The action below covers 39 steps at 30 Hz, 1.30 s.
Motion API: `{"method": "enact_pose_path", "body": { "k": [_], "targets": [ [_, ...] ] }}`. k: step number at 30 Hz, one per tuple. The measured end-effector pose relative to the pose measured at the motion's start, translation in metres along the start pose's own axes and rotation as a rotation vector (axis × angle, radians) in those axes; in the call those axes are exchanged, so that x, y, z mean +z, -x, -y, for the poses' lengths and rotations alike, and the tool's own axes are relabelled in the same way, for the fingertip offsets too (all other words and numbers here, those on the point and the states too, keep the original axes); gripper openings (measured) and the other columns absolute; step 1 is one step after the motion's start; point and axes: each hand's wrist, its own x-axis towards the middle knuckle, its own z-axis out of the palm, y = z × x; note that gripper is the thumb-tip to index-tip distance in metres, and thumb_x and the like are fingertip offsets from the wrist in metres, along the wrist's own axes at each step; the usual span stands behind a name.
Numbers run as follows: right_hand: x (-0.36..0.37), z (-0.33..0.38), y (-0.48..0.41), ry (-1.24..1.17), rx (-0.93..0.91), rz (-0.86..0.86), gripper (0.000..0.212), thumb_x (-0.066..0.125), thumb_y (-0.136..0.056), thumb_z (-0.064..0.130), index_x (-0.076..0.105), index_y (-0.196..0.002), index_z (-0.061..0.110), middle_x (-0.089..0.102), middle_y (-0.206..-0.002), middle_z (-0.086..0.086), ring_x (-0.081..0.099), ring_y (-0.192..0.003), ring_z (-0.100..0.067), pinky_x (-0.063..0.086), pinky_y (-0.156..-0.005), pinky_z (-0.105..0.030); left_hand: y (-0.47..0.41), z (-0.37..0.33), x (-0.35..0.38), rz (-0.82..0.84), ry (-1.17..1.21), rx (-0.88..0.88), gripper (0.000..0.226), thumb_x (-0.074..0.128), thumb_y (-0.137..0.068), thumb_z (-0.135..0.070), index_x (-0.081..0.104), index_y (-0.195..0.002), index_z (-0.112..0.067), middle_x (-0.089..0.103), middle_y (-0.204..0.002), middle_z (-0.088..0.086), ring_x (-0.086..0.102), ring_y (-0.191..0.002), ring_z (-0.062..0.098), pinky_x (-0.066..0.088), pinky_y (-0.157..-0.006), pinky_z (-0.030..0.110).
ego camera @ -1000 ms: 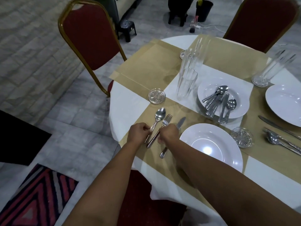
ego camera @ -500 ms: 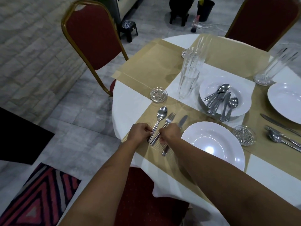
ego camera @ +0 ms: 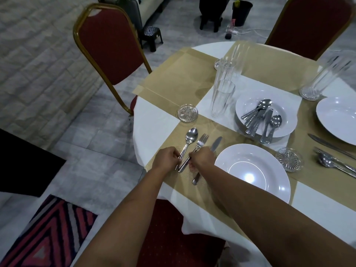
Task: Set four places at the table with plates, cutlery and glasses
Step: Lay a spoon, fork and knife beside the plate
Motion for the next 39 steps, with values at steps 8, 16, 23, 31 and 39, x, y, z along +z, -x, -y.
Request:
{"method": "enact_pose_path", "body": {
  "k": [8,16,23,31,39],
  "targets": [
    [0.0004,-0.0032,0.0004,-0.098,0.026,0.069,0.017,0.057,-0.09,0.018,0.067,-0.087,0.005,0.074,-0.089,-0.015,0.073,-0.081,-0.029,0.061,-0.078,-0.042,0.0044,0.0042,0.0034,-0.016,0.074,0.012,0.014,0.071,-0.076,-0.009,0.069,-0.086,-0.019,0.071,-0.08,0.002,0.068,-0.076,0.02,0.055,-0.073,0.034],
    [-0.0024,-0.0054,-0.0021,-0.088,0.021,0.076,0.023,0.056,-0.092,0.017,0.053,-0.069,0.016,0.066,-0.079,-0.01,0.063,-0.066,-0.023,0.059,-0.07,-0.035,0.0061,0.0048,0.0063,-0.022,0.1,-0.001,0.015,0.072,-0.076,-0.01,0.071,-0.089,-0.018,0.072,-0.081,0.001,0.068,-0.077,0.019,0.056,-0.074,0.035],
    [0.0038,-0.0057,-0.0044,-0.015,-0.023,0.027,0.019,0.062,-0.089,0.019,0.067,-0.081,0.002,0.073,-0.085,-0.014,0.072,-0.08,-0.029,0.06,-0.078,-0.044,0.0077,0.0063,0.0074,-0.045,0.113,-0.005,0.014,0.07,-0.078,-0.007,0.07,-0.086,-0.019,0.068,-0.071,-0.007,0.067,-0.073,0.015,0.056,-0.072,0.034],
    [0.0066,-0.0062,-0.0046,0.006,-0.027,-0.005,0.02,0.065,-0.087,0.017,0.07,-0.079,-0.001,0.073,-0.073,-0.013,0.072,-0.071,-0.03,0.061,-0.073,-0.047,0.0099,0.0041,0.0064,-0.047,0.119,-0.015,0.013,0.071,-0.08,-0.009,0.069,-0.087,-0.02,0.064,-0.066,-0.014,0.062,-0.066,0.004,0.045,-0.06,0.018],
    [0.0039,-0.0049,-0.002,-0.017,-0.015,0.035,0.021,0.062,-0.09,0.017,0.066,-0.076,0.003,0.072,-0.077,-0.013,0.071,-0.072,-0.029,0.061,-0.074,-0.044,0.0089,0.0047,0.0076,-0.047,0.112,-0.019,0.013,0.071,-0.079,-0.01,0.069,-0.088,-0.02,0.064,-0.065,-0.014,0.062,-0.068,0.005,0.047,-0.064,0.022]
  ]
}}
